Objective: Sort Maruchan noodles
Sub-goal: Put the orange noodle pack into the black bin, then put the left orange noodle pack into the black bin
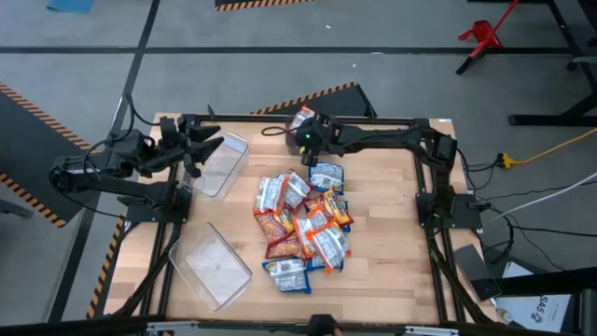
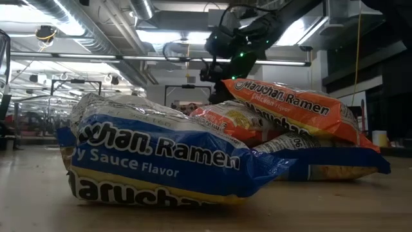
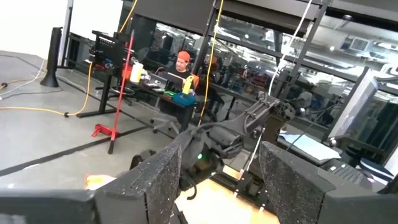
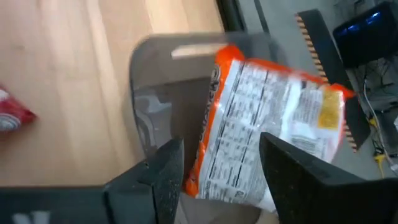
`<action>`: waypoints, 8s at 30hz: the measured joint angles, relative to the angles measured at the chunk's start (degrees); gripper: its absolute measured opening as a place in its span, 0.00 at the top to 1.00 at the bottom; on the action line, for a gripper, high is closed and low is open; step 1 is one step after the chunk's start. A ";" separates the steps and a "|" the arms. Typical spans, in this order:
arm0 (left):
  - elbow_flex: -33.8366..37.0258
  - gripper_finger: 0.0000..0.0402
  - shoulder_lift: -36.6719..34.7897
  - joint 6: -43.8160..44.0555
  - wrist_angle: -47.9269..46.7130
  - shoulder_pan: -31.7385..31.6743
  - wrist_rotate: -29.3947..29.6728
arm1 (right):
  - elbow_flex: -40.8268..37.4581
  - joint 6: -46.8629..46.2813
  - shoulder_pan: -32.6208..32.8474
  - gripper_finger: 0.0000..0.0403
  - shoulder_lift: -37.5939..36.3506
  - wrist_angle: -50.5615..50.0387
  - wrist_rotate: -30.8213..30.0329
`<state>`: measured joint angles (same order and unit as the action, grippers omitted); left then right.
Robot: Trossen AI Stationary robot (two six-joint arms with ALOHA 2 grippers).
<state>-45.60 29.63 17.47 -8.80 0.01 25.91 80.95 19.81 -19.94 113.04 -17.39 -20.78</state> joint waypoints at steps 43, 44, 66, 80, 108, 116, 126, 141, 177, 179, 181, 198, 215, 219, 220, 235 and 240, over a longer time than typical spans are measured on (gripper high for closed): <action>0.00 0.47 0.00 -0.02 -2.75 0.00 3.48 | 18.91 -11.45 -6.91 0.99 4.97 -14.99 2.50; 0.00 0.47 0.00 -0.02 -2.75 0.01 3.48 | 18.90 -12.92 -7.98 0.99 4.97 -15.14 2.95; 0.00 0.47 0.00 -1.64 -2.79 0.02 5.24 | 8.04 -15.73 -11.21 1.00 5.10 -7.73 7.31; 0.00 0.47 0.00 -1.62 -2.79 0.00 5.44 | 10.34 -10.45 -11.08 1.00 4.81 -9.68 23.00; 0.00 0.47 0.00 -1.64 -4.09 0.00 6.67 | 11.50 -6.23 -5.76 1.00 9.31 -15.23 15.32; 0.00 0.47 0.00 -1.62 -5.77 0.01 6.71 | 14.29 -3.31 -5.94 1.00 7.78 -15.89 18.46; 0.00 0.47 -0.40 -1.11 -5.78 0.01 5.92 | 14.40 -13.03 -5.69 1.00 4.98 -36.86 23.45; -0.04 0.47 -0.88 -1.09 -5.77 0.00 5.99 | 13.55 -15.71 11.24 0.68 3.56 -26.95 37.33; -0.04 0.47 -0.87 -1.08 -6.16 0.00 5.97 | 13.64 -30.71 9.77 0.76 12.36 -6.69 32.40; -0.04 0.47 -0.87 -1.09 -6.16 0.00 5.97 | 13.64 -30.70 9.79 0.90 12.36 -6.62 32.42; -0.04 0.47 -0.87 -1.09 -6.16 0.01 5.97 | 13.82 -30.64 9.79 0.97 12.34 -6.69 33.06; 0.00 0.47 -0.85 -1.53 -6.18 0.01 6.00 | 25.14 -33.65 3.31 1.00 1.62 -16.49 21.42; 0.00 0.47 -0.87 -1.60 -6.18 0.02 6.60 | -8.91 -54.76 -5.16 1.00 -13.89 13.02 9.42; 0.00 0.47 -0.85 -1.60 -6.16 0.00 6.71 | -14.40 -58.44 -5.20 1.00 -13.44 24.48 5.27; 0.00 0.47 -0.86 -1.60 -6.18 0.01 6.72 | -15.22 -58.54 -5.19 1.00 -13.30 25.99 4.17; 0.00 0.47 -0.87 -1.55 -6.16 0.02 8.15 | -18.84 -54.68 -4.42 0.97 -12.38 23.22 3.18; 0.00 0.47 -0.85 -1.53 -6.17 0.01 8.15 | -18.82 -49.62 -4.43 0.82 -12.49 15.69 6.97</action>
<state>-45.60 28.77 15.94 -14.97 0.02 34.06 62.13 -29.81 -24.38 100.55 -1.71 -13.81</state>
